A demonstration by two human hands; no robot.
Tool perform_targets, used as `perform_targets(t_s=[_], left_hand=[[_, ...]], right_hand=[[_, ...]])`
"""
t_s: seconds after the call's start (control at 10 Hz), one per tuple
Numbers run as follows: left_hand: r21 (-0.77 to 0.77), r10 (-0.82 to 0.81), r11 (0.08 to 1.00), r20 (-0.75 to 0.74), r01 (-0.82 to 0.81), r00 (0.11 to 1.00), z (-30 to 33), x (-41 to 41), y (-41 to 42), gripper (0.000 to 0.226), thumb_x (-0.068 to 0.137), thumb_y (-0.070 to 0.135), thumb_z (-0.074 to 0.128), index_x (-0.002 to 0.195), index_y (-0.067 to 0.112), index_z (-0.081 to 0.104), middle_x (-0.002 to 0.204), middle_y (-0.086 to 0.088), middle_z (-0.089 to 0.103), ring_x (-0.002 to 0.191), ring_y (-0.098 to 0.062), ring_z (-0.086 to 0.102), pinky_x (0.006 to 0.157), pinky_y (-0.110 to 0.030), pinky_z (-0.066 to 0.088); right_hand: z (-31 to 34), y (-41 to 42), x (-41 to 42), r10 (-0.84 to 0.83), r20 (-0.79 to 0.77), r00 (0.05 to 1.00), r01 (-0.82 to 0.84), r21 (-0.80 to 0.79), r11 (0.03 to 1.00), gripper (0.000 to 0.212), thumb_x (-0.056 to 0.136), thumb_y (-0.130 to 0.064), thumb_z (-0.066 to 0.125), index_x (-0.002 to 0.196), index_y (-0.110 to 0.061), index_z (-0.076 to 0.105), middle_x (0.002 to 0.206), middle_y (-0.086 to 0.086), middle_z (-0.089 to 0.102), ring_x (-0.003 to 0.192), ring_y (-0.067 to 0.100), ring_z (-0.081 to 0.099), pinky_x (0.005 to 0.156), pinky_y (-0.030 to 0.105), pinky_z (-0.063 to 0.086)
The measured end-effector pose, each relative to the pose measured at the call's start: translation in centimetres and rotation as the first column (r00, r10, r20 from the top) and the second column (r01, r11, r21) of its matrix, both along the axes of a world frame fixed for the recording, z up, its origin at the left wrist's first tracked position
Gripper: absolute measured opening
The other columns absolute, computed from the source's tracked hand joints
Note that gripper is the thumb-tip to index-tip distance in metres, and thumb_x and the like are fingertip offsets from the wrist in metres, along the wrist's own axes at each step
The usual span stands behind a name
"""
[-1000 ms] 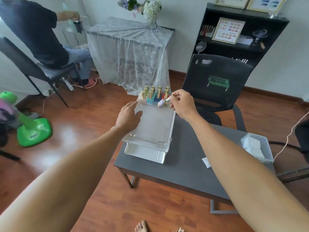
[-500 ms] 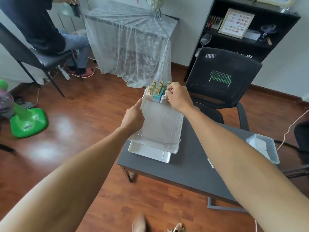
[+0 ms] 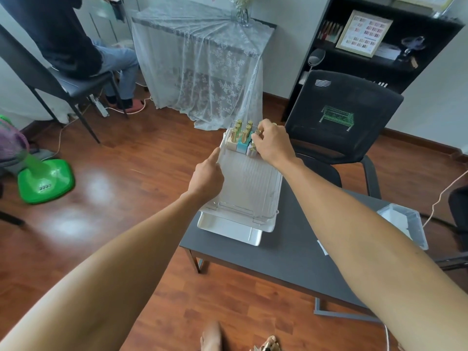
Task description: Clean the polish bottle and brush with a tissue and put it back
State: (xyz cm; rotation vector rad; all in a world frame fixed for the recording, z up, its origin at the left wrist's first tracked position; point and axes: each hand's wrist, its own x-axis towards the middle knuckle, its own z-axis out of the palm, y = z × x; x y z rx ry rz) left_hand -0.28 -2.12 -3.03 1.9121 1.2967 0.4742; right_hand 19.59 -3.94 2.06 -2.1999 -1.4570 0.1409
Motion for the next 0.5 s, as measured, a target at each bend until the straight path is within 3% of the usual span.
perform_targets(t_s=[0.1, 0.2, 0.3, 0.4, 0.5], left_hand=[[-0.007, 0.001, 1.0, -0.002, -0.001, 1.0, 0.1, 0.0, 0.0, 0.057, 0.11, 0.014, 0.032, 0.166, 0.024, 0.029, 0.152, -0.017, 0.056, 0.12, -0.033, 0.064, 0.095, -0.035, 0.051], [-0.012, -0.009, 1.0, -0.053, 0.008, 0.999, 0.4, 0.1, 0.0, 0.059, 0.107, 0.013, 0.035, 0.165, 0.025, 0.03, 0.151, -0.015, 0.057, 0.12, -0.035, 0.063, 0.097, -0.04, 0.053], [0.148, 0.011, 0.989, -0.177, 0.016, 0.984, 1.4, 0.6, -0.2, 0.053, 0.101, 0.011, 0.044, 0.154, 0.018, 0.044, 0.141, -0.012, 0.062, 0.123, -0.037, 0.059, 0.098, -0.049, 0.052], [0.36, -0.034, 0.927, -0.206, 0.108, 0.978, 2.8, 2.2, -1.6, 0.049, 0.1, 0.011, 0.055, 0.149, 0.009, 0.05, 0.148, -0.012, 0.059, 0.138, -0.038, 0.051, 0.111, -0.05, 0.043], [0.431, -0.169, 0.867, -0.215, 0.248, 0.962, 3.4, 5.1, -3.2, 0.051, 0.104, 0.017, 0.057, 0.153, 0.008, 0.049, 0.156, -0.011, 0.054, 0.144, -0.034, 0.047, 0.119, -0.049, 0.037]], right_hand=[[0.3, -0.3, 0.1, -0.013, -0.008, 1.0, 0.014, 0.041, 0.999, 0.023, 0.103, -0.027, 0.065, 0.115, -0.008, 0.063, 0.106, 0.014, 0.075, 0.094, 0.028, 0.075, 0.074, 0.046, 0.066], [0.8, -1.1, 0.4, -0.062, 0.003, 0.998, 0.061, 0.096, 0.993, 0.02, 0.104, -0.029, 0.062, 0.108, -0.009, 0.064, 0.098, 0.011, 0.076, 0.086, 0.028, 0.075, 0.07, 0.047, 0.065], [0.8, -2.6, 1.1, -0.11, 0.023, 0.994, 0.106, 0.138, 0.985, 0.021, 0.105, -0.03, 0.058, 0.109, -0.012, 0.066, 0.096, 0.008, 0.076, 0.084, 0.028, 0.073, 0.072, 0.047, 0.064], [1.0, -5.5, 2.0, -0.133, -0.027, 0.991, 0.136, 0.164, 0.977, 0.021, 0.105, -0.028, 0.056, 0.108, -0.011, 0.067, 0.099, 0.006, 0.075, 0.088, 0.027, 0.07, 0.075, 0.048, 0.062], [0.2, -8.5, 3.7, -0.162, -0.053, 0.985, 0.17, 0.21, 0.963, 0.023, 0.105, -0.026, 0.055, 0.114, -0.009, 0.068, 0.111, 0.007, 0.072, 0.1, 0.026, 0.067, 0.083, 0.049, 0.059]])
